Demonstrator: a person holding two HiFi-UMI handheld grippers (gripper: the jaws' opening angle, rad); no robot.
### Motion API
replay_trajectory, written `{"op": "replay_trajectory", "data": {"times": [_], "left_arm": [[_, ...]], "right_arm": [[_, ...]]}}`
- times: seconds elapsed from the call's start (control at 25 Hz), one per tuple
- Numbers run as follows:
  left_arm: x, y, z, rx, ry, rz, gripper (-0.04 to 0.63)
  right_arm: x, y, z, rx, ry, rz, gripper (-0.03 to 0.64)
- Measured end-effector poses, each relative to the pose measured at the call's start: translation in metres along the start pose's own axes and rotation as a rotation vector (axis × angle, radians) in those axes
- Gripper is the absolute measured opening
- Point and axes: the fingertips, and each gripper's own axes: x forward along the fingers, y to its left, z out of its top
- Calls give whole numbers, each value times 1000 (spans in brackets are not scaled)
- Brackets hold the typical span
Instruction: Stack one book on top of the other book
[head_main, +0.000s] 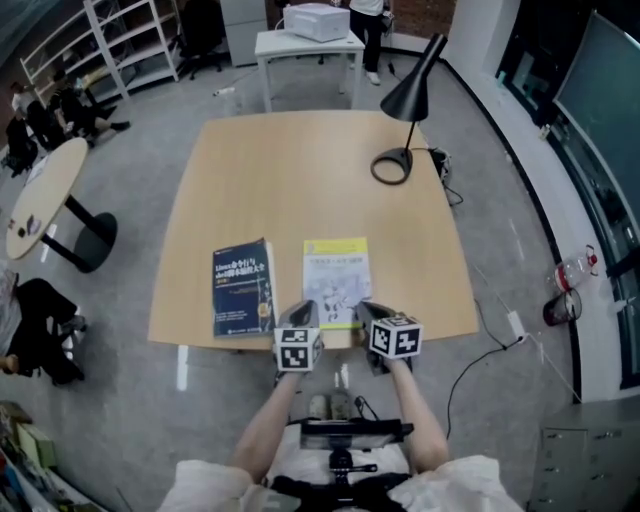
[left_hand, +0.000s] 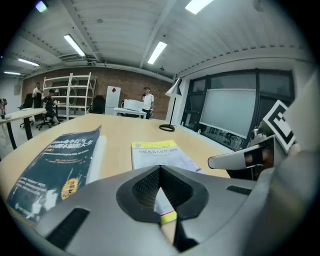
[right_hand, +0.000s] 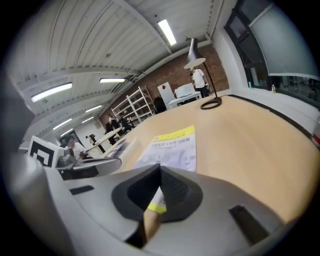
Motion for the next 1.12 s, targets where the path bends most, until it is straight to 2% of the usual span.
{"op": "replay_trajectory", "data": {"times": [0.12, 0.24, 0.36, 0.52, 0.68, 0.84, 1.12], "left_arm": [[19, -3, -7, -11, 58, -18, 8], [33, 0, -19, -14, 131, -1, 6], [38, 0, -32, 21, 191, 12, 8], [45, 0, -34, 60, 247, 6, 6], [44, 1, -39, 42, 274, 10, 6], [44, 3, -38, 75, 280, 42, 6], [36, 0, -46, 27, 299, 43, 6]], "right_arm": [[12, -12, 1, 24, 28, -10, -4], [23, -23, -8, 31, 99, -23, -3], [32, -31, -23, 21, 165, -41, -3], [37, -34, -25, -5, 181, -70, -3], [36, -33, -28, -53, 188, -92, -3], [36, -33, -29, -60, 195, -104, -3], [31, -30, -32, -41, 245, -108, -3]]}}
